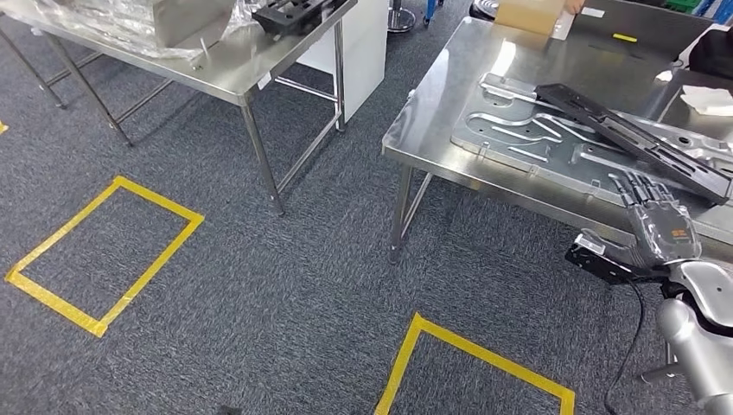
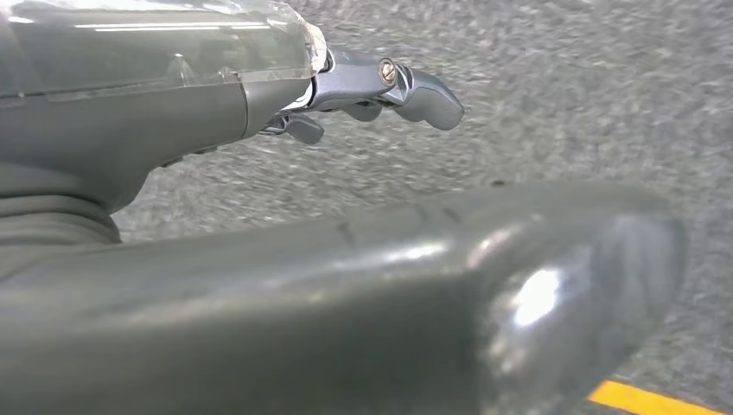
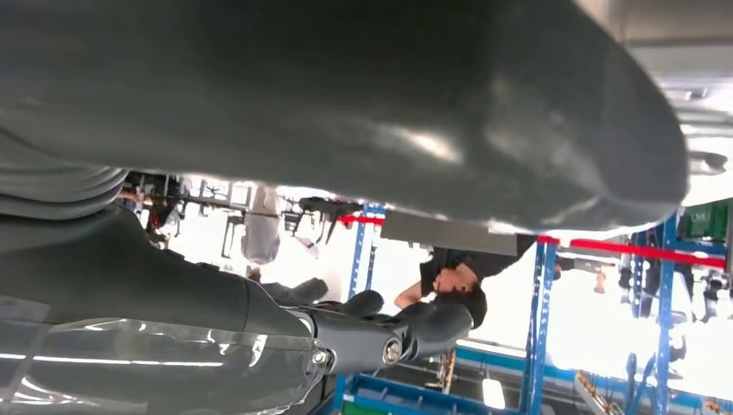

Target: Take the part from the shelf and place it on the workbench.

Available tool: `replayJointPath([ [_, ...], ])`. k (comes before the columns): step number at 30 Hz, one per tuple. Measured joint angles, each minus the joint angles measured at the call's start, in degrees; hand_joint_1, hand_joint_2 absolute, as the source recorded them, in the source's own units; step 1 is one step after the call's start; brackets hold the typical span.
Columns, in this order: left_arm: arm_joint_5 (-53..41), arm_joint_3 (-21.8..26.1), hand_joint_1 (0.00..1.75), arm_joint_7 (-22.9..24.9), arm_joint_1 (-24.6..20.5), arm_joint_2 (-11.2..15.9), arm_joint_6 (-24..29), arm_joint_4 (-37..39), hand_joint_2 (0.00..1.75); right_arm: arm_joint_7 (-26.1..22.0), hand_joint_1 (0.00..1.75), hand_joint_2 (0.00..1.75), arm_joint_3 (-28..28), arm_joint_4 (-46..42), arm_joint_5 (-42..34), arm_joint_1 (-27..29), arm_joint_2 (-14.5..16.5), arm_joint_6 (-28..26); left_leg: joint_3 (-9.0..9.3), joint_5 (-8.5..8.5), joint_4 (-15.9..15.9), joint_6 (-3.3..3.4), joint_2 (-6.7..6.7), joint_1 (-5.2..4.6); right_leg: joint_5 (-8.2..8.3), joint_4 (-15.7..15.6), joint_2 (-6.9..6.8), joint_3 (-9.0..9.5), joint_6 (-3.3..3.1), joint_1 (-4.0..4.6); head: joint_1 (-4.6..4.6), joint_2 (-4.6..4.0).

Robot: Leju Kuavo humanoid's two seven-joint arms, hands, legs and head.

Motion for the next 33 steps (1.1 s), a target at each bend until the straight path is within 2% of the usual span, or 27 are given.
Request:
replayJointPath([
  [1, 0.0, 0.0, 0.00, 0.0, 0.1, 0.0, 0.0, 0.0, 0.00, -0.1, 0.00, 0.00, 0.0, 0.2, 0.0, 0.0, 0.1, 0.1, -1.08, 0.70, 0.2, 0.00, 0.03, -0.15, -1.00, 3.3, 0.03, -0.30, 0.04, 0.11, 0.00, 0.00],
  [2, 0.0, 0.0, 0.00, -0.1, 0.2, 0.0, 0.0, 0.0, 0.00, -0.1, 0.00, 0.00, 0.0, 0.3, 0.0, 0.0, 0.3, 0.2, -2.15, 1.31, 0.4, -0.02, 0.05, -0.25, -0.53, 5.0, 0.05, 0.07, 0.08, 0.19, 0.00, 0.00],
  [3, 0.1, 0.0, 0.00, -0.1, 0.2, 0.0, 0.0, 0.0, 0.00, -0.3, 0.00, 0.00, 0.0, 0.5, 0.0, -0.1, 0.3, 0.3, -3.25, 1.86, 0.8, -0.10, 0.06, -0.29, 0.93, 4.9, 0.05, 1.36, 0.07, 0.25, 0.00, 0.00],
  [4, 0.1, 0.0, 0.00, -0.1, 0.2, 0.0, 0.0, 0.0, 0.00, -0.5, 0.00, 0.00, 0.0, 0.6, -0.1, -0.3, 0.4, 0.5, -4.34, 2.32, 1.3, -0.22, 0.06, -0.30, 2.49, 2.9, 0.04, 3.61, 0.03, 0.27, 0.00, 0.00],
  [5, 0.1, 0.0, 0.00, -0.1, 0.3, 0.0, 0.0, 0.0, 0.00, -0.9, 0.00, 0.00, 0.0, 0.7, -0.4, -0.5, 0.4, 0.7, -5.29, 2.69, 1.8, -0.41, 0.06, -0.33, 2.92, -0.5, 0.02, 6.38, -0.10, 0.31, 0.00, 0.00],
  [7, 0.2, 0.0, 0.00, -0.2, 0.3, -0.1, 0.0, 0.0, 0.00, -1.9, 0.00, 0.00, 0.0, 0.8, -1.6, -1.0, 0.4, 1.2, -6.61, 3.32, 2.9, -0.91, 0.06, -0.47, 1.46, -7.6, 0.01, 11.29, -0.53, 0.60, -0.03, 0.00],
  [8, 0.2, 0.0, 0.00, -0.3, 0.4, -0.1, 0.0, 0.0, 0.00, -2.3, 0.00, 0.00, -0.1, 0.7, -2.2, -1.0, 0.3, 1.2, -6.91, 3.69, 3.1, -1.20, 0.06, -0.49, 0.49, -9.5, 0.00, 12.36, -0.82, 0.81, -0.04, 0.00],
  [9, 0.2, 0.0, 0.00, -0.4, 0.5, -0.1, 0.0, 0.0, 0.00, -2.7, 0.00, 0.00, -0.1, 0.6, -2.9, -0.6, 0.3, 1.0, -7.04, 4.15, 3.2, -1.50, 0.05, -0.49, 0.27, -10.3, -0.01, 12.64, -1.15, 0.99, -0.05, 0.00],
  [10, 0.1, 0.0, 0.00, -0.5, 0.7, -0.1, 0.0, 0.0, 0.00, -2.8, 0.00, 0.00, -0.2, 0.4, -3.4, -0.1, 0.2, 0.8, -7.15, 4.43, 3.1, -1.87, 0.00, -0.42, 0.72, -10.3, -0.12, 12.31, -1.57, 0.93, -0.05, 0.00],
  [11, 0.1, 0.0, 0.00, -0.5, 0.9, -0.1, 0.1, 0.0, 0.00, -2.9, 0.00, 0.00, -0.2, 0.1, -3.7, 0.5, 0.1, 0.6, -7.47, 3.88, 3.5, -2.25, -0.07, -0.33, 1.33, -10.4, -0.20, 11.91, -2.05, 0.86, -0.05, 0.00],
  [12, 0.1, 0.0, 0.00, -0.6, 1.1, -0.1, 0.1, 0.0, 0.00, -2.7, 0.00, 0.00, -0.3, -0.3, -3.8, 1.1, 0.1, 0.4, -7.99, 2.36, 4.5, -2.63, -0.13, -0.24, 2.01, -10.6, -0.32, 11.38, -2.56, 0.73, -0.06, 0.00],
  [13, 0.1, -0.1, 0.00, -0.6, 1.2, -0.1, 0.1, 0.0, 0.00, -2.5, 0.00, 0.00, -0.3, -0.6, -3.6, 1.5, 0.1, 0.3, -8.71, -0.09, 6.5, -2.98, -0.18, -0.09, 2.73, -10.7, -0.47, 10.73, -2.97, 0.60, -0.06, 0.00],
  [15, 0.0, -0.2, 0.00, -0.6, 1.1, -0.1, 0.1, 0.0, 0.00, -2.0, 0.00, 0.00, -0.4, -1.0, -2.9, 1.8, 0.1, 0.3, -10.35, -5.67, 13.4, -3.55, -0.20, 0.33, 4.08, -10.6, -0.68, 9.09, -3.34, 0.66, -0.07, 0.00],
  [16, -0.1, -0.3, 0.00, -0.5, 1.0, -0.1, 0.1, 0.0, 0.00, -1.7, 0.00, 0.00, -0.4, -1.1, -2.5, 1.8, 0.0, 0.3, -10.76, -7.02, 16.8, -3.80, -0.19, 0.56, 4.77, -10.5, -0.84, 8.19, -3.32, 0.69, -0.07, 0.00],
  [17, -0.2, -0.4, 0.00, -0.3, 0.8, -0.1, 0.1, 0.0, 0.00, -1.4, 0.00, 0.00, -0.4, -1.1, -2.0, 1.7, 0.0, 0.4, -10.63, -7.03, 19.1, -4.02, -0.18, 0.78, 5.45, -10.5, -1.06, 7.24, -3.24, 0.71, -0.07, 0.00],
  [18, -0.3, -0.5, 0.00, -0.1, 0.6, -0.1, 0.1, 0.0, 0.00, -1.1, 0.00, 0.00, -0.4, -1.1, -1.6, 1.6, -0.1, 0.5, -9.67, -5.78, 19.5, -4.15, -0.13, 0.94, 6.09, -10.3, -1.37, 6.33, -3.13, 0.72, -0.07, 0.00],
  [19, -0.4, -0.6, 0.00, 0.1, 0.4, -0.1, 0.1, 0.0, 0.00, -0.7, 0.00, 0.00, -0.4, -1.1, -1.1, 1.5, -0.2, 0.7, -7.75, -4.12, 18.1, -4.19, 0.10, 1.06, 6.72, -10.3, -1.73, 5.45, -2.97, 0.72, -0.07, 0.00],
  [20, -0.5, -0.6, 0.00, 0.4, 0.1, -0.1, 0.1, -0.1, 0.00, -0.3, 0.00, 0.00, -0.4, -1.1, -0.6, 1.3, -0.4, 0.8, -4.74, -3.12, 14.7, -4.07, 0.93, 1.07, 7.32, -10.2, -2.12, 4.78, -2.74, 0.73, -0.07, 0.00],
  [22, -0.7, -0.7, 0.00, 0.7, -0.6, 0.0, 0.2, -0.2, 0.00, 0.4, 0.00, 0.00, -0.4, -1.0, 0.4, 0.7, -1.0, 1.0, 1.93, -4.01, 5.7, -3.51, 3.17, 0.68, 8.32, -10.1, -3.11, 4.07, -2.12, 0.74, -0.06, 0.00],
  [23, -0.7, -0.8, 0.00, 0.9, -0.9, 0.0, 0.3, -0.2, 0.00, 0.6, 0.00, 0.00, -0.4, -0.8, 0.8, 0.2, -1.1, 1.0, 3.99, -4.86, 2.4, -3.11, 3.88, 0.37, 8.84, -10.2, -3.71, 4.01, -1.73, 0.67, -0.06, 0.00],
  [24, -0.7, -0.8, 0.00, 1.0, -1.2, 0.1, 0.4, -0.2, 0.00, 0.8, 0.00, 0.00, -0.3, -0.6, 1.3, -0.1, -1.2, 1.0, 4.71, -5.34, 0.6, -2.68, 3.85, 0.06, 9.33, -10.4, -4.38, 4.01, -1.30, 0.57, -0.04, 0.00],
  [26, -0.7, -0.8, 0.00, 1.2, -1.2, 0.1, 0.4, -0.2, 0.00, 0.9, 0.00, 0.00, -0.1, -0.2, 1.9, -0.7, -1.1, 1.1, 4.11, -4.26, -0.2, -1.75, 2.73, -0.09, 10.09, -10.9, -5.23, 3.97, -0.46, 0.31, -0.03, 0.00],
  [28, -0.5, -0.8, 0.00, 1.5, -1.0, 0.0, 0.5, -0.3, 0.00, 1.0, 0.00, 0.00, 0.2, 0.4, 2.2, -0.9, -0.9, 1.0, 3.34, -2.72, -0.9, -0.88, 1.67, 0.00, 7.72, -9.4, -3.73, 3.30, -0.11, 0.10, -0.01, 0.00],
  [30, -0.2, -0.8, 0.00, 1.7, -0.8, 0.0, 0.5, -0.3, 0.00, 1.0, 0.00, 0.00, 0.5, 1.4, 2.5, -1.3, -0.8, 1.0, 1.86, -1.25, -0.9, -0.30, 0.53, -0.11, 2.12, -3.4, -1.24, 1.38, -0.23, 0.13, 0.01, 0.00],
  [31, -0.2, -0.8, 0.00, 1.8, -0.8, 0.0, 0.5, -0.3, 0.00, 1.0, 0.00, 0.00, 0.5, 1.8, 2.5, -1.5, -0.7, 1.0, 1.02, -0.61, -0.8, -0.19, -0.08, -0.19, 0.20, 0.1, -0.65, 0.49, -0.30, 0.26, 0.02, 0.00],
  [32, -0.2, -0.8, 0.00, 1.8, -0.8, 0.0, 0.5, -0.3, 0.00, 1.1, 0.00, 0.00, 0.6, 2.2, 2.5, -1.5, -0.6, 1.0, 0.14, 0.01, -0.7, -0.15, -0.78, -0.27, -0.64, 3.0, -0.24, 0.02, -0.35, 0.37, 0.02, 0.00],
  [33, -0.2, -0.8, 0.00, 1.8, -0.7, 0.0, 0.5, -0.3, 0.00, 1.1, 0.00, 0.00, 0.8, 2.5, 2.6, -1.5, -0.5, 0.9, -0.67, 0.49, -0.5, -0.19, -1.42, -0.30, 0.14, 3.8, -0.07, 0.52, -0.41, 0.46, 0.02, 0.00],
])
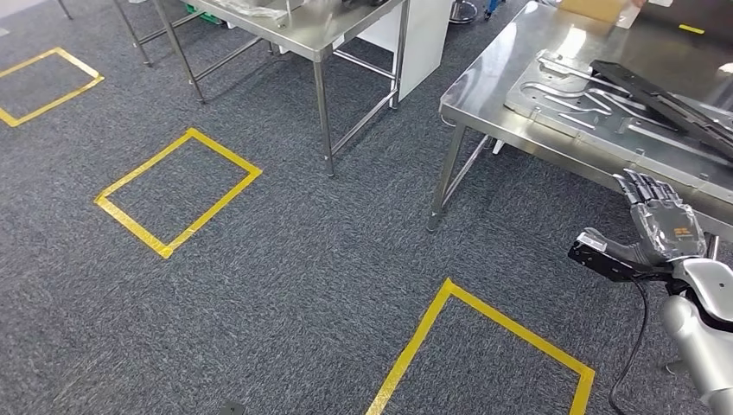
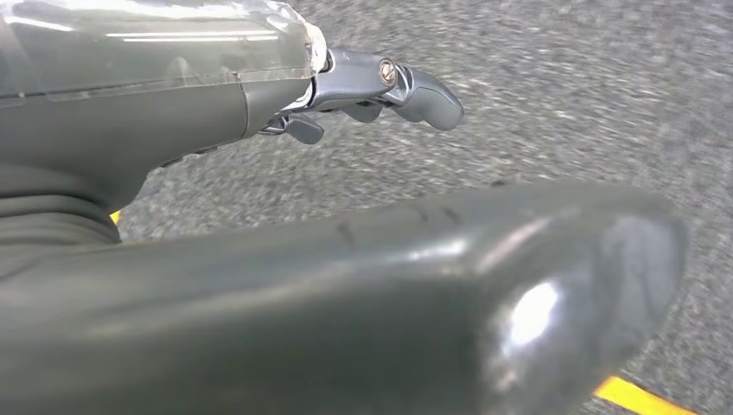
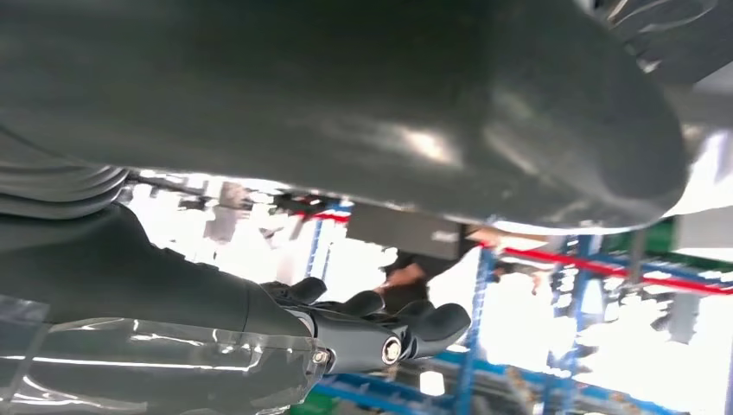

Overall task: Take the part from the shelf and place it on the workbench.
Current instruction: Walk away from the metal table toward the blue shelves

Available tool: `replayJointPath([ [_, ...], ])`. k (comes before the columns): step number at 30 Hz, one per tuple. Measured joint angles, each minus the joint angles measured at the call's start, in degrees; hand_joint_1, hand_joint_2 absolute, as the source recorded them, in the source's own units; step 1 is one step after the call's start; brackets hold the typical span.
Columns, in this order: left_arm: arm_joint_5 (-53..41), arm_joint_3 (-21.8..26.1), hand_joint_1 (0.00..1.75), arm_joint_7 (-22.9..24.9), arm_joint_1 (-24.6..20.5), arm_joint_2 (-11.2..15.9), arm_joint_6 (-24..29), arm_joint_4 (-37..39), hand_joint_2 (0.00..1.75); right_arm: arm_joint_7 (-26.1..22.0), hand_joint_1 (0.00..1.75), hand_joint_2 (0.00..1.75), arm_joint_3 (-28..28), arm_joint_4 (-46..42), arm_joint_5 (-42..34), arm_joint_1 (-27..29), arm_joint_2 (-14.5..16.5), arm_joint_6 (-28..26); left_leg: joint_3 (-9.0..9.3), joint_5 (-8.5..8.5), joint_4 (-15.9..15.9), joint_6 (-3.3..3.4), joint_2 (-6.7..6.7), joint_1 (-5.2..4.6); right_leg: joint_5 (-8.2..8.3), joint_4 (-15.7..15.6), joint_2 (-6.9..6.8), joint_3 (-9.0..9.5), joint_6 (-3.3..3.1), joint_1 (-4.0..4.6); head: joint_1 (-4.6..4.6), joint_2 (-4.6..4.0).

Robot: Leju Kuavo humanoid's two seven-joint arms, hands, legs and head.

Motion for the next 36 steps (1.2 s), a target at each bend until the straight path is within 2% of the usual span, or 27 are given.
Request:
replayJointPath([
  [1, 0.0, 0.0, 0.00, 0.0, 0.1, 0.0, 0.0, 0.0, 0.00, 0.0, 0.00, 0.00, 0.2, 0.3, 0.0, 0.0, 0.1, 0.0, -0.74, 0.38, 0.3, -0.10, -0.64, -0.01, 1.52, -1.3, 0.18, 1.53, -0.10, 0.02, 0.00, 0.00],
  [2, 0.0, 0.0, 0.00, 0.0, 0.2, 0.0, 0.1, -0.1, 0.00, 0.1, 0.00, 0.00, 0.3, 0.5, 0.1, 0.0, 0.3, -0.2, -1.42, 0.68, 0.7, -0.24, -1.29, 0.00, 2.87, -4.5, 0.69, 3.94, -0.28, 0.01, 0.00, 0.00],
  [4, 0.0, 0.0, 0.00, 0.0, 0.3, 0.0, 0.2, -0.1, 0.00, 0.3, 0.00, 0.00, 0.5, 0.6, 0.4, 0.0, 0.4, -0.6, -2.73, 1.08, 1.6, -0.69, -2.51, -0.05, 3.21, -11.3, 2.69, 8.65, -0.75, -0.04, -0.01, 0.00],
  [5, 0.0, 0.0, 0.00, 0.0, 0.3, 0.0, 0.4, -0.1, 0.00, 0.5, 0.00, 0.00, 0.5, 0.7, 0.7, 0.1, 0.5, -0.8, -3.24, 1.29, 2.0, -1.00, -3.06, -0.04, 2.58, -13.5, 3.36, 9.91, -0.95, -0.01, -0.01, 0.00],
  [6, 0.0, 0.0, 0.00, 0.0, 0.4, 0.0, 0.5, -0.1, 0.00, 0.6, 0.00, 0.00, 0.6, 0.7, 0.9, 0.2, 0.6, -1.0, -3.68, 1.57, 2.2, -1.38, -3.56, 0.00, 2.04, -14.4, 3.57, 10.28, -1.11, 0.07, -0.02, 0.00],
  [7, 0.1, 0.0, 0.00, 0.1, 0.6, 0.0, 0.7, -0.1, 0.00, 0.8, 0.00, 0.00, 0.7, 0.7, 1.2, 0.3, 0.8, -1.1, -3.98, 1.86, 2.2, -1.76, -4.07, -0.02, 2.02, -14.7, 3.09, 10.16, -1.28, 0.05, -0.02, 0.00],
  [8, 0.1, 0.0, 0.00, 0.1, 0.8, 0.0, 0.9, -0.1, 0.00, 0.9, 0.00, 0.00, 0.8, 0.7, 1.4, 0.3, 1.1, -1.1, -4.25, 1.95, 2.4, -2.09, -4.04, 0.01, 2.12, -14.9, 2.50, 10.09, -1.57, -0.05, -0.02, 0.00],
  [9, 0.1, 0.0, 0.00, 0.1, 1.0, 0.0, 1.1, -0.1, 0.00, 1.0, 0.00, 0.00, 0.9, 0.7, 1.6, 0.3, 1.4, -1.1, -4.63, 1.52, 3.0, -2.39, -3.28, -0.02, 2.36, -15.0, 1.96, 10.04, -1.90, -0.18, -0.03, 0.00],
  [12, 0.2, 0.0, 0.00, 0.1, 1.1, 0.0, 1.2, -0.1, 0.00, 1.1, 0.00, 0.00, 1.0, 0.7, 1.8, 0.4, 1.7, -1.1, -7.53, -2.89, 9.9, -3.24, 0.18, 0.33, 2.80, -15.2, 0.26, 9.87, -2.60, -0.28, -0.05, 0.00],
  [14, 0.2, 0.0, 0.00, 0.1, 1.1, 0.0, 1.2, -0.1, 0.00, 1.1, 0.00, 0.00, 1.0, 0.7, 1.8, 0.4, 1.7, -1.1, -8.92, -4.70, 13.3, -3.53, 0.67, 0.56, 2.86, -15.1, -0.26, 9.81, -2.68, -0.21, -0.04, 0.00],
  [16, 0.2, 0.0, 0.00, 0.1, 1.1, 0.0, 1.2, -0.1, 0.00, 1.2, 0.00, 0.00, 1.0, 0.7, 1.8, 0.4, 1.7, -1.1, -9.12, -4.93, 13.8, -3.56, 0.69, 0.59, 2.87, -15.1, -0.34, 9.80, -2.68, -0.21, -0.04, 0.00],
  [18, 0.2, 0.0, 0.00, 0.1, 1.2, 0.0, 1.2, -0.1, 0.00, 1.2, 0.00, 0.00, 1.0, 0.7, 1.8, 0.5, 1.7, -1.1, -10.29, -5.99, 16.9, -3.78, 0.82, 0.78, 2.90, -15.1, -0.91, 9.73, -2.68, -0.15, -0.05, 0.00],
  [19, 0.1, 0.0, 0.00, 0.1, 1.3, 0.0, 1.2, -0.1, 0.00, 1.2, 0.00, 0.00, 1.0, 0.7, 1.8, 0.6, 1.7, -0.9, -9.85, -5.43, 16.9, -3.89, 0.94, 0.91, 2.92, -15.1, -1.67, 9.72, -2.66, -0.08, -0.05, 0.00],
  [20, 0.1, 0.0, 0.00, 0.1, 1.3, 0.1, 1.4, -0.1, 0.00, 1.2, 0.00, 0.00, 1.0, 0.7, 1.7, 0.8, 1.7, -0.7, -7.72, -4.23, 13.9, -3.60, 1.92, 0.73, 2.94, -15.1, -2.83, 9.69, -2.45, 0.07, -0.05, 0.00],
  [22, -0.1, 0.0, 0.00, 0.1, 1.3, 0.1, 1.6, -0.1, 0.00, 1.2, 0.00, 0.00, 1.1, 0.7, 1.6, 1.0, 1.7, -0.1, -2.78, -1.03, 5.3, -2.51, 3.56, 0.08, 2.96, -15.1, -5.09, 9.75, -1.77, 0.35, -0.05, 0.00],
  [23, -0.1, 0.0, 0.00, 0.2, 1.3, 0.1, 1.7, -0.1, 0.00, 1.1, 0.00, 0.00, 1.1, 0.7, 1.6, 1.0, 1.7, 0.1, -1.35, -0.43, 2.3, -1.86, 4.09, -0.32, 2.99, -15.2, -5.95, 9.78, -1.32, 0.46, -0.05, 0.00],
  [24, -0.1, 0.0, 0.00, 0.2, 1.3, 0.1, 1.8, -0.1, 0.00, 1.1, 0.00, 0.00, 1.2, 0.7, 1.6, 0.9, 1.7, 0.2, -1.40, -0.26, 1.9, -1.41, 3.59, -0.26, 2.94, -15.3, -6.34, 9.85, -0.93, 0.41, -0.05, 0.00],
  [25, -0.1, 0.0, 0.00, 0.3, 1.3, 0.1, 1.8, -0.1, 0.00, 1.1, 0.00, 0.00, 1.3, 0.7, 1.6, 0.8, 1.7, 0.2, -1.30, -0.02, 1.5, -1.04, 3.00, -0.16, 2.67, -15.0, -5.84, 9.82, -0.59, 0.30, -0.04, 0.00],
  [27, -0.2, -0.1, 0.00, 0.4, 1.3, 0.1, 2.0, -0.1, 0.00, 1.0, 0.00, 0.00, 1.4, 0.8, 1.6, 0.7, 1.7, 0.1, -1.14, 0.63, 0.6, -0.34, 1.92, 0.11, 0.47, -12.0, -3.19, 8.48, -0.29, 0.07, -0.04, 0.00],
  [28, -0.3, -0.1, 0.00, 0.4, 1.2, 0.1, 2.0, -0.1, 0.00, 0.9, 0.00, 0.00, 1.4, 1.0, 1.6, 0.7, 1.6, 0.2, -1.21, 0.81, 0.5, -0.16, 1.37, 0.07, -1.33, -8.7, -1.55, 6.94, -0.31, 0.05, -0.03, 0.00],
  [29, -0.4, -0.1, 0.00, 0.5, 1.2, 0.1, 2.0, -0.1, 0.00, 0.8, 0.00, 0.00, 1.5, 1.3, 1.7, 0.5, 1.6, 0.3, -1.33, 0.89, 0.5, 0.00, 0.75, 0.03, -3.11, -4.8, -0.60, 4.97, -0.35, 0.08, -0.03, 0.00],
  [30, -0.5, -0.1, 0.00, 0.6, 1.2, 0.0, 2.0, -0.1, 0.00, 0.6, 0.00, 0.00, 1.6, 1.8, 1.7, 0.3, 1.6, 0.5, -1.44, 0.94, 0.6, 0.08, 0.11, -0.01, -4.28, -1.5, -0.13, 3.22, -0.34, 0.12, -0.03, 0.00],
  [31, -0.6, -0.1, 0.00, 0.7, 1.2, 0.0, 1.9, -0.1, 0.00, 0.4, 0.00, 0.00, 1.8, 2.4, 1.7, -0.1, 1.6, 0.8, -1.56, 0.94, 0.8, 0.09, -0.61, -0.06, -4.33, 0.3, 0.08, 2.16, -0.30, 0.13, -0.03, 0.00],
  [32, -0.6, -0.2, 0.00, 1.0, 1.2, 0.0, 1.9, -0.1, 0.00, 0.1, 0.00, 0.00, 2.0, 3.0, 1.6, -0.8, 1.6, 1.2, -1.70, 0.92, 1.1, 0.07, -1.30, -0.08, -3.37, 0.1, 0.19, 2.04, -0.28, 0.10, -0.03, 0.00],
  [33, -0.6, -0.2, 0.00, 1.2, 1.2, 0.1, 1.9, -0.1, 0.00, -0.2, 0.00, 0.00, 2.1, 3.6, 1.4, -1.6, 1.6, 1.5, -1.81, 0.85, 1.4, 0.00, -1.92, -0.09, -1.56, -2.1, 0.33, 2.93, -0.28, 0.03, -0.03, 0.00],
  [34, -0.7, -0.2, 0.00, 1.5, 1.1, 0.1, 1.9, -0.1, 0.00, -0.4, 0.00, 0.00, 2.3, 4.2, 1.2, -2.6, 1.6, 1.9, -1.95, 0.71, 1.9, -0.13, -2.59, -0.08, 0.65, -5.8, 0.93, 4.54, -0.32, -0.09, -0.03, 0.00],
  [36, -0.7, -0.2, 0.00, 2.0, 0.9, 0.1, 1.9, -0.1, 0.00, -0.8, 0.00, 0.00, 2.6, 5.3, 0.7, -4.1, 1.5, 2.3, -2.52, 0.46, 2.7, -0.58, -3.80, -0.14, 2.91, -11.7, 2.97, 7.18, -0.46, -0.24, -0.03, 0.00],
])
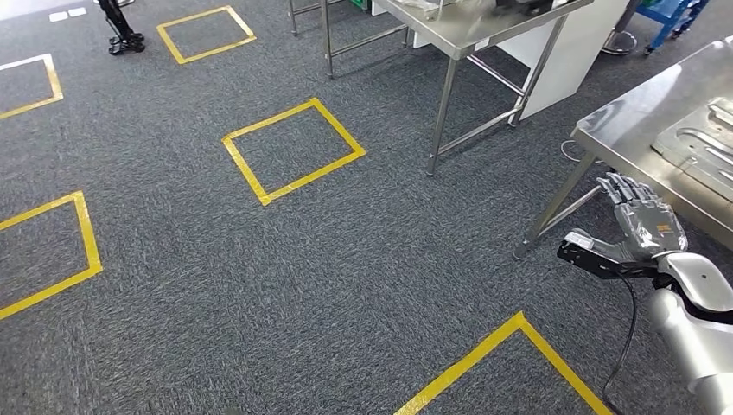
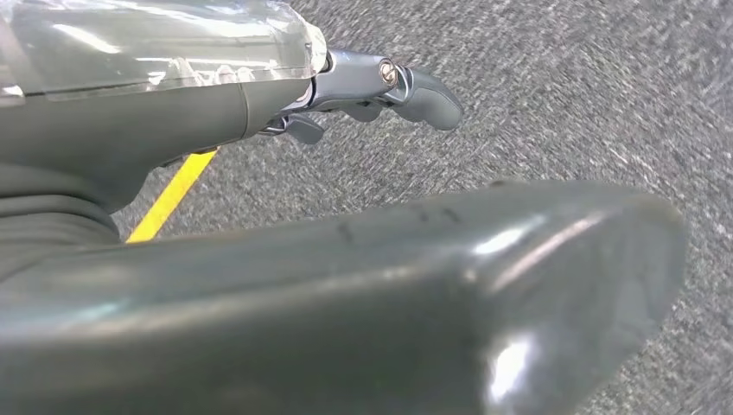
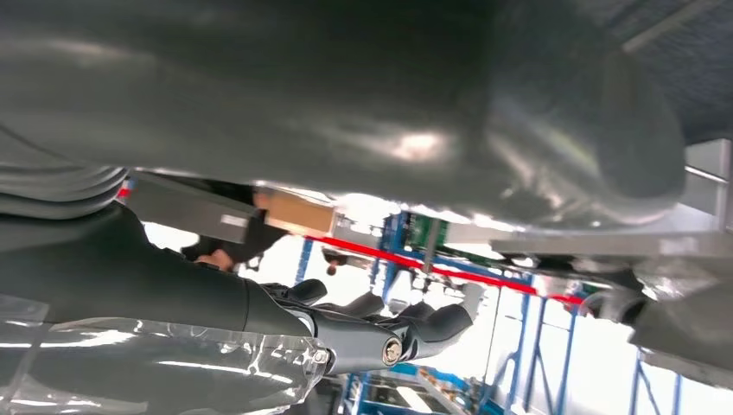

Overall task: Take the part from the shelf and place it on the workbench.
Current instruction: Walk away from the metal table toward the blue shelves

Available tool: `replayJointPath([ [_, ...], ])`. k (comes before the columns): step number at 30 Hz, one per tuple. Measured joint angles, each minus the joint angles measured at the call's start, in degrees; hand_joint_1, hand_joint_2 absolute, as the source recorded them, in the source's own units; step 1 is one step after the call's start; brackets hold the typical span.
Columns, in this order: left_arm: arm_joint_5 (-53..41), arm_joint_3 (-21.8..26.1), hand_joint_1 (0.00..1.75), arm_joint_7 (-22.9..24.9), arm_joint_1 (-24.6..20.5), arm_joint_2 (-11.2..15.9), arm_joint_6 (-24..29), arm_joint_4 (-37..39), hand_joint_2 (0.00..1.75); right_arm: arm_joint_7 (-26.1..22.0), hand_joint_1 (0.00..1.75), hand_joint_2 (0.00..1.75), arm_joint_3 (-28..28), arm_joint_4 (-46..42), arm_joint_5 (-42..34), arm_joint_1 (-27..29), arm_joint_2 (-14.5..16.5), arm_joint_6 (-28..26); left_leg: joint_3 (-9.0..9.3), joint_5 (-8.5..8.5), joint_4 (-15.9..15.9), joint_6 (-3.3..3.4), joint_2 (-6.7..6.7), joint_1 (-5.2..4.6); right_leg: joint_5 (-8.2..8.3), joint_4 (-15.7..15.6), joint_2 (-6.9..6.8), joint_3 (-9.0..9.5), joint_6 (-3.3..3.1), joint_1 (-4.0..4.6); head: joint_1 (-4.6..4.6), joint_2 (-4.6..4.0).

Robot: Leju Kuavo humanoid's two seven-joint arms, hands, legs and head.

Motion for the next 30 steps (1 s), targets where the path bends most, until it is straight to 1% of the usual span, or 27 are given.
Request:
replayJointPath([
  [1, 0.0, 0.0, 0.00, 0.2, -0.1, 0.0, 0.0, 0.0, 0.00, -0.1, 0.00, 0.00, 0.1, 0.5, -0.1, -0.5, 0.0, 0.1, -0.37, -0.01, 0.3, -0.30, -0.63, 0.04, 0.29, -1.4, 0.66, 0.57, -0.14, 0.04, -0.01, 0.00],
  [2, 0.0, -0.1, 0.00, 0.2, -0.1, 0.0, 0.1, 0.0, 0.00, -0.2, 0.00, 0.00, 0.3, 0.9, -0.2, -0.9, 0.0, 0.1, -0.73, 0.11, 0.4, -0.64, -1.24, 0.12, 0.11, -1.6, 0.72, 0.57, -0.33, 0.18, -0.01, 0.00],
  [4, 0.0, -0.1, 0.00, 0.3, 0.0, 0.0, 0.1, 0.0, 0.00, -0.3, 0.00, 0.00, 0.6, 1.5, -0.3, -1.5, 0.1, -0.1, -1.12, 0.32, 0.4, -1.27, -2.04, 0.32, 0.42, -1.8, -0.50, 0.55, -0.92, 0.22, -0.01, 0.00],
  [5, 0.0, -0.2, 0.00, 0.3, 0.0, 0.0, 0.1, 0.0, 0.00, -0.3, 0.00, 0.00, 0.8, 1.9, -0.3, -1.9, 0.3, -0.3, -1.39, 0.02, 0.9, -1.58, -1.36, 0.25, 0.57, -2.0, -1.09, 0.66, -1.26, 0.12, -0.02, 0.00],
  [6, 0.0, -0.2, 0.00, 0.3, 0.0, 0.1, 0.1, 0.0, 0.00, -0.4, 0.00, 0.00, 1.0, 2.1, -0.3, -2.2, 0.5, -0.5, -2.06, -0.85, 2.3, -1.88, -0.09, 0.19, 0.70, -2.2, -1.71, 0.77, -1.61, 0.00, -0.02, 0.00],
  [8, 0.0, -0.3, 0.00, 0.3, -0.2, 0.1, 0.1, 0.0, 0.00, -0.4, 0.00, 0.00, 1.3, 2.8, -0.1, -2.6, 0.7, -0.8, -5.00, -4.12, 8.5, -2.41, 3.08, 0.27, 0.77, -2.5, -3.05, 0.90, -2.05, 0.04, -0.05, 0.00],
  [9, 0.0, -0.3, 0.00, 0.3, -0.3, 0.1, 0.1, 0.0, 0.00, -0.4, 0.00, 0.00, 1.4, 3.2, 0.0, -2.8, 0.8, -0.9, -7.01, -5.89, 12.6, -2.59, 3.94, 0.48, 0.74, -2.5, -3.77, 0.88, -2.15, 0.12, -0.05, 0.00],
  [10, 0.0, -0.3, 0.00, 0.3, -0.4, 0.1, 0.1, 0.0, 0.00, -0.4, 0.00, 0.00, 1.6, 3.5, 0.1, -2.8, 1.0, -0.9, -8.67, -6.96, 15.9, -2.73, 4.40, 0.68, 0.70, -2.4, -4.51, 0.88, -2.16, 0.17, -0.06, 0.00],
  [11, 0.0, -0.3, 0.00, 0.3, -0.4, 0.1, 0.1, 0.0, 0.00, -0.4, 0.00, 0.00, 1.8, 3.8, 0.1, -2.9, 1.1, -0.9, -9.46, -7.06, 17.4, -2.82, 4.61, 0.83, 0.64, -2.4, -5.22, 0.91, -2.13, 0.19, -0.06, 0.00],
  [12, 0.0, -0.3, 0.00, 0.3, -0.3, 0.1, 0.1, 0.0, 0.00, -0.4, 0.00, 0.00, 1.9, 4.0, 0.2, -2.9, 1.2, -0.9, -9.17, -6.18, 16.8, -2.86, 4.80, 0.95, 0.56, -2.4, -5.91, 0.98, -2.07, 0.19, -0.06, 0.00],
  [13, 0.0, -0.4, 0.00, 0.3, -0.3, 0.1, 0.1, 0.0, 0.00, -0.4, 0.00, 0.00, 2.0, 4.1, 0.2, -3.0, 1.4, -0.9, -7.57, -4.33, 13.6, -2.81, 5.22, 1.02, 0.45, -2.4, -6.59, 1.13, -1.93, 0.18, -0.06, 0.00],
  [14, 0.0, -0.4, 0.00, 0.3, -0.4, 0.1, 0.1, 0.0, 0.00, -0.4, 0.00, 0.00, 2.1, 4.3, 0.2, -3.1, 1.5, -0.9, -5.32, -2.39, 9.3, -2.66, 6.39, 0.97, 0.30, -2.4, -7.20, 1.32, -1.74, 0.20, -0.06, 0.00],
  [15, 0.0, -0.4, 0.00, 0.3, -0.4, 0.1, 0.1, 0.0, 0.00, -0.4, 0.00, 0.00, 2.1, 4.4, 0.2, -3.2, 1.5, -0.9, -3.24, -1.06, 5.3, -2.48, 7.82, 0.67, 0.11, -2.4, -7.79, 1.49, -1.47, 0.34, -0.06, 0.00],
  [16, 0.0, -0.4, 0.00, 0.3, -0.5, 0.1, 0.1, 0.0, 0.00, -0.5, 0.00, 0.00, 2.2, 4.5, 0.2, -3.4, 1.5, -0.9, -1.78, -0.19, 2.3, -2.16, 8.89, 0.42, -0.04, -2.4, -8.36, 1.63, -1.17, 0.50, -0.04, 0.00],
  [17, 0.0, -0.4, 0.00, 0.3, -0.6, 0.1, 0.1, 0.0, 0.00, -0.6, 0.00, 0.00, 2.2, 4.6, 0.2, -3.5, 1.6, -0.9, -1.21, -0.04, 0.9, -1.86, 9.49, 0.16, -0.16, -2.4, -8.93, 1.74, -0.86, 0.68, -0.03, 0.00],
  [19, -0.1, -0.4, 0.00, 0.4, -0.6, 0.1, 0.1, 0.0, 0.00, -0.9, 0.00, 0.00, 2.5, 4.7, 0.1, -3.7, 1.6, -0.6, -1.31, 0.02, 0.5, -1.14, 8.31, -0.07, -0.23, -2.7, -10.17, 2.03, -0.23, 0.77, -0.01, 0.00],
  [20, -0.1, -0.4, 0.00, 0.4, -0.5, 0.1, 0.1, 0.0, 0.00, -1.2, 0.00, 0.00, 2.7, 4.7, -0.1, -3.6, 1.6, -0.3, -1.19, 0.19, 0.2, -0.77, 7.59, -0.04, -0.49, -2.7, -9.92, 2.22, 0.09, 0.61, -0.01, 0.00],
  [21, -0.1, -0.5, 0.00, 0.4, -0.5, 0.1, 0.0, 0.0, 0.00, -1.4, 0.00, 0.00, 2.9, 4.6, -0.2, -3.5, 1.6, 0.0, -1.02, 0.39, -0.1, -0.37, 6.89, 0.02, -1.18, -2.0, -8.81, 2.05, 0.29, 0.42, -0.01, 0.00],
  [22, -0.2, -0.5, 0.00, 0.4, -0.6, 0.1, 0.0, 0.0, 0.00, -1.6, 0.00, 0.00, 3.0, 4.5, -0.4, -3.4, 1.6, 0.3, -0.83, 0.58, -0.4, 0.01, 6.22, 0.12, -2.44, -0.1, -7.16, 1.28, 0.36, 0.28, 0.00, 0.00],
  [23, -0.2, -0.6, 0.00, 0.4, -0.7, 0.1, -0.1, 0.0, 0.00, -1.7, 0.00, 0.00, 3.1, 4.5, -0.6, -3.1, 1.5, 0.5, -0.70, 0.71, -0.6, 0.29, 5.51, 0.18, -4.12, 2.9, -5.17, -0.19, 0.34, 0.23, 0.01, 0.00],
  [24, -0.2, -0.6, 0.00, 0.4, -0.8, 0.1, -0.1, 0.0, 0.00, -1.8, 0.00, 0.00, 3.1, 4.5, -0.8, -2.9, 1.3, 0.7, -0.70, 0.74, -0.6, 0.47, 4.81, 0.15, -5.85, 6.7, -3.85, -2.17, 0.24, 0.33, 0.01, 0.00],
  [25, -0.3, -0.7, 0.00, 0.4, -0.8, 0.1, -0.2, 0.0, 0.00, -1.9, 0.00, 0.00, 3.2, 4.5, -0.9, -2.5, 1.3, 0.9, -0.70, 0.73, -0.6, 0.57, 4.02, 0.08, -7.15, 10.5, -3.18, -4.31, 0.17, 0.49, 0.02, 0.00],
  [26, -0.3, -0.8, 0.00, 0.4, -0.8, 0.1, -0.2, 0.0, 0.00, -2.0, 0.00, 0.00, 3.3, 4.5, -0.9, -2.1, 1.2, 1.0, -0.67, 0.72, -0.5, 0.62, 3.18, -0.02, -7.41, 12.9, -2.88, -5.90, 0.07, 0.65, 0.03, 0.00],
  [27, -0.4, -0.9, 0.00, 0.2, -0.7, 0.1, -0.2, 0.0, 0.00, -2.1, 0.00, 0.00, 3.5, 4.4, -0.9, -1.7, 1.2, 1.0, -0.62, 0.69, -0.5, 0.65, 2.32, -0.12, -6.52, 13.2, -2.73, -6.55, -0.11, 0.75, 0.02, 0.00],
  [28, -0.4, -0.9, 0.00, 0.1, -0.7, 0.1, -0.1, 0.0, 0.00, -2.3, 0.00, 0.00, 3.6, 4.3, -1.0, -1.1, 1.2, 1.0, -0.55, 0.66, -0.4, 0.67, 1.45, -0.21, -4.70, 11.5, -2.57, -6.22, -0.36, 0.83, 0.02, 0.00],
  [29, -0.4, -1.0, 0.00, -0.2, -0.7, 0.1, -0.1, 0.0, 0.00, -2.4, 0.00, 0.00, 3.8, 4.0, -1.0, -0.5, 1.1, 0.9, -0.47, 0.59, -0.2, 0.67, 0.59, -0.28, -2.13, 7.7, -2.04, -4.81, -0.68, 0.87, 0.02, 0.00],
  [30, -0.4, -1.0, 0.00, -0.5, -0.6, 0.0, 0.0, 0.0, 0.00, -2.6, 0.00, 0.00, 3.8, 3.6, -1.0, 0.0, 1.0, 0.7, -0.49, 0.50, -0.1, 0.62, -0.15, -0.29, -0.19, 3.9, -0.83, -3.24, -0.97, 0.88, 0.02, 0.00],
])
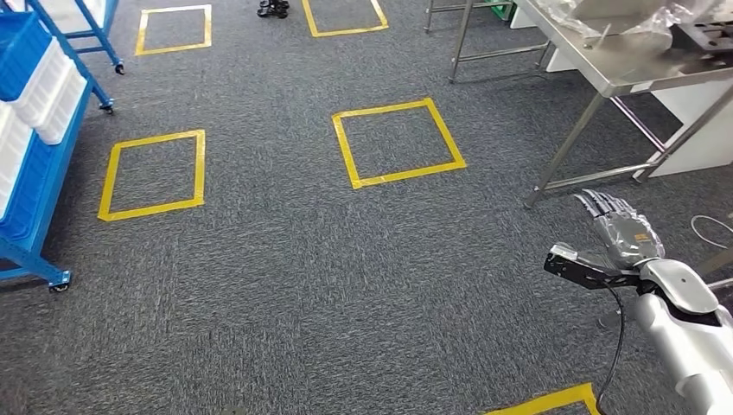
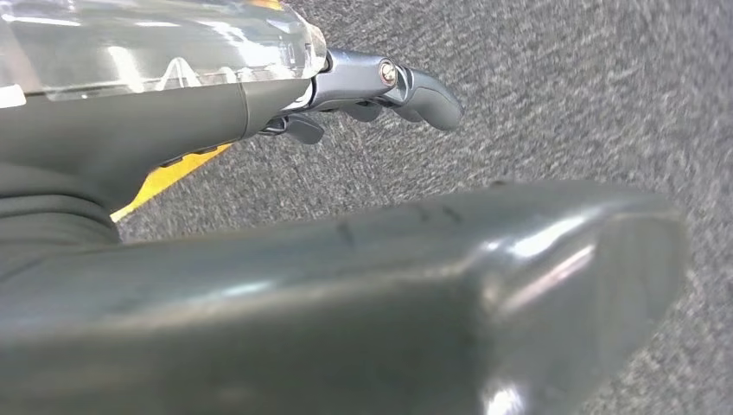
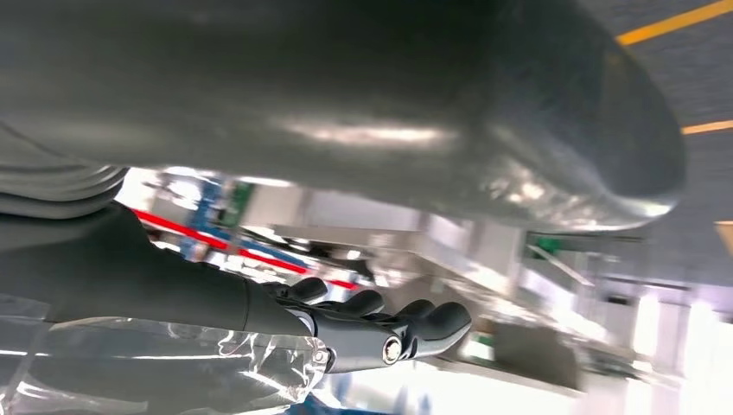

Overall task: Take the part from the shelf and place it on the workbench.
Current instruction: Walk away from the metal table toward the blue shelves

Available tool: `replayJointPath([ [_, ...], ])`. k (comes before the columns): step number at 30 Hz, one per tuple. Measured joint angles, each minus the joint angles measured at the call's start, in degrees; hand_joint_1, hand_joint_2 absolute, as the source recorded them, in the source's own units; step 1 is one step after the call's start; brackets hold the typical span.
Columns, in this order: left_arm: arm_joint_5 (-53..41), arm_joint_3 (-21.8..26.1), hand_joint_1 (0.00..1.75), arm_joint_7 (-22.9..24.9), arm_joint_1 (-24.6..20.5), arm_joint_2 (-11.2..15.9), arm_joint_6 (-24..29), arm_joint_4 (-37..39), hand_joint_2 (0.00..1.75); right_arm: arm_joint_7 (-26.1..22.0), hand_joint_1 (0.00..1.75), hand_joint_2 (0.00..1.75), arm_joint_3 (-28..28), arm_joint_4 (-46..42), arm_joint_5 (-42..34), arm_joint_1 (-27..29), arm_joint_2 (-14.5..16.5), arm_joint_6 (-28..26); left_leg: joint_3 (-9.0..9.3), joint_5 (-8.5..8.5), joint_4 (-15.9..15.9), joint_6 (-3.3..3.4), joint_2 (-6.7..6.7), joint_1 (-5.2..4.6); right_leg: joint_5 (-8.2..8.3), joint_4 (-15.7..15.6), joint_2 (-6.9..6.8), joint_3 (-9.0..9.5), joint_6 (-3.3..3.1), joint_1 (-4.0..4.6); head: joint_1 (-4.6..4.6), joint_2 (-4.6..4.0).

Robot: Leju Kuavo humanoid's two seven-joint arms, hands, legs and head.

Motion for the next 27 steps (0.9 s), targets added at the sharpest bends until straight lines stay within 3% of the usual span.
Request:
replayJointPath([
  [2, 0.3, 0.0, 0.00, -0.6, 0.1, 0.0, 0.1, 0.0, 0.00, -0.2, 0.00, 0.00, 0.1, -0.8, 0.0, 0.9, -0.1, -0.1, -0.33, -0.07, 0.3, -0.35, -1.37, 0.04, 2.12, -5.1, 1.87, 1.98, -0.39, 0.22, 0.01, 0.00],
  [3, 0.5, 0.0, 0.00, -0.9, 0.3, 0.0, 0.0, 0.0, 0.00, -0.2, 0.00, 0.00, 0.1, -1.2, 0.1, 1.2, -0.2, -0.2, -0.57, -0.03, 0.3, -0.62, -1.95, 0.14, 2.11, -5.6, 2.16, 2.12, -0.49, 0.36, 0.01, 0.00],
  [5, 1.0, 0.0, 0.00, -1.4, 0.7, 0.0, -0.2, 0.0, 0.00, -0.3, 0.00, 0.00, 0.3, -1.9, 0.1, 1.5, -0.1, -0.1, -0.81, 0.02, 0.2, -1.25, -2.60, 0.23, 2.40, -6.1, 0.94, 2.34, -0.88, 0.40, 0.01, 0.00],
  [7, 1.5, 0.1, 0.00, -1.9, 1.0, 0.1, -0.5, 0.0, 0.00, -0.5, 0.00, 0.00, 0.4, -2.6, 0.1, 1.6, -0.1, 0.2, -1.53, -1.21, 2.0, -1.87, -0.42, -0.05, 2.53, -6.7, -0.29, 2.91, -1.49, 0.11, -0.01, 0.00],
  [9, 2.0, 0.4, 0.00, -2.4, 1.0, 0.1, -1.1, 0.0, 0.00, -0.6, 0.00, 0.00, 0.4, -3.2, 0.0, 1.9, -0.3, 0.4, -4.40, -4.55, 8.4, -2.49, 3.07, 0.06, 2.37, -6.9, -1.73, 3.45, -1.99, 0.10, -0.03, 0.00],
  [11, 2.4, 0.7, 0.00, -2.5, 1.0, 0.1, -1.5, 0.0, 0.00, -0.6, 0.00, 0.00, 0.5, -3.5, 0.0, 2.2, -0.5, 0.6, -8.03, -7.36, 15.7, -3.05, 4.54, 0.71, 2.11, -6.9, -3.27, 3.72, -2.13, 0.22, -0.04, 0.00],
  [12, 2.6, 0.9, 0.00, -2.6, 1.1, 0.1, -1.7, 0.0, 0.00, -0.6, 0.00, 0.00, 0.5, -3.7, -0.1, 2.3, -0.6, 0.7, -8.76, -7.37, 17.1, -3.29, 4.75, 1.03, 1.98, -6.9, -4.02, 3.82, -2.06, 0.22, -0.04, 0.00],
  [13, 2.7, 1.1, 0.00, -2.6, 1.2, 0.1, -1.9, 0.0, 0.00, -0.7, 0.00, 0.00, 0.6, -3.8, -0.2, 2.5, -0.6, 0.8, -8.15, -6.22, 15.9, -3.49, 4.96, 1.28, 1.85, -6.9, -4.70, 3.93, -1.95, 0.20, -0.04, 0.00],
  [16, 3.4, 1.6, 0.00, -2.8, 1.2, 0.2, -2.8, 0.0, 0.00, -1.6, 0.00, 0.00, 0.8, -4.5, -1.5, 2.7, -0.7, 1.0, -1.95, -1.33, 4.2, -3.37, 6.46, 1.48, 1.33, -6.7, -6.26, 4.36, -1.27, 0.21, -0.03, 0.00],
  [18, 3.6, 2.0, 0.00, -2.9, 1.1, 0.3, -3.3, 0.0, 0.00, -2.3, 0.00, 0.00, 0.9, -4.8, -2.3, 2.6, -0.7, 1.2, 0.23, -0.47, 0.2, -2.93, 6.81, 1.24, 0.97, -6.6, -6.84, 4.48, -0.70, 0.38, -0.02, 0.00],
  [22, 3.8, 2.6, 0.00, -3.1, 1.1, 0.5, -3.8, 0.0, 0.00, -2.5, 0.00, 0.00, 1.4, -4.6, -2.2, 2.3, -0.5, 1.1, 0.35, -0.40, -0.2, -2.58, 6.29, 0.81, 0.93, -6.6, -7.19, 4.62, -0.71, 0.20, -0.01, 0.00],
  [27, 3.1, 2.7, 0.00, -2.8, 0.7, 0.6, -3.9, 0.0, 0.00, -2.5, 0.00, 0.00, 2.0, -3.5, -2.0, 1.2, -0.2, 0.4, 0.33, -0.60, -0.2, -2.12, 6.49, 0.61, 1.19, -7.0, -6.95, 4.72, -0.24, 0.01, -0.01, 0.00],
])
